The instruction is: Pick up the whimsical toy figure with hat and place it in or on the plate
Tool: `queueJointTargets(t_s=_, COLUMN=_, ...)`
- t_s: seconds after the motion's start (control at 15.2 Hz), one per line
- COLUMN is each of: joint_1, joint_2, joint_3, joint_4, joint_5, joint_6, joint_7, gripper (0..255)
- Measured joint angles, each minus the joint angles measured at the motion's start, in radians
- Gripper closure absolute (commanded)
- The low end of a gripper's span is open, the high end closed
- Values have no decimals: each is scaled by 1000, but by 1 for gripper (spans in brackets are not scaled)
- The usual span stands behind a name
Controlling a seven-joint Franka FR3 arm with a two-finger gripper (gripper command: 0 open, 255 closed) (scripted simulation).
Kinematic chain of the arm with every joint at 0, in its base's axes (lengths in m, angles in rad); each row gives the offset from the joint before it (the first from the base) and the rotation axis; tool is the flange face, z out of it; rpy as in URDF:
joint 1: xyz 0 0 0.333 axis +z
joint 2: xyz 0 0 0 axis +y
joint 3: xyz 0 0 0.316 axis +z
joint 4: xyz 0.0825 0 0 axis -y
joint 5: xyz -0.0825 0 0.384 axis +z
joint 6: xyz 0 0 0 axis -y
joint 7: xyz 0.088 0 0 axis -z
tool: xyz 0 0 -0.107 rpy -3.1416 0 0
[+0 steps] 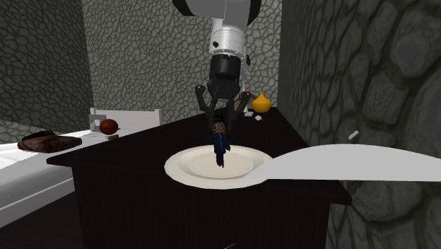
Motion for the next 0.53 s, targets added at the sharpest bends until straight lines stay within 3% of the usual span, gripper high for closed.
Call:
queueJointTargets(t_s=0.26, joint_1=0, joint_2=-2, joint_3=-3, joint_4=42, joint_5=-1, joint_6=-44, joint_7=2, gripper=255)
queueJointTargets(t_s=0.33, joint_1=0, joint_2=-3, joint_3=-3, joint_4=42, joint_5=-1, joint_6=-44, joint_7=2, gripper=0)
queueJointTargets(t_s=0.53, joint_1=5, joint_2=14, joint_3=13, joint_4=27, joint_5=-6, joint_6=-2, joint_7=6, gripper=0)
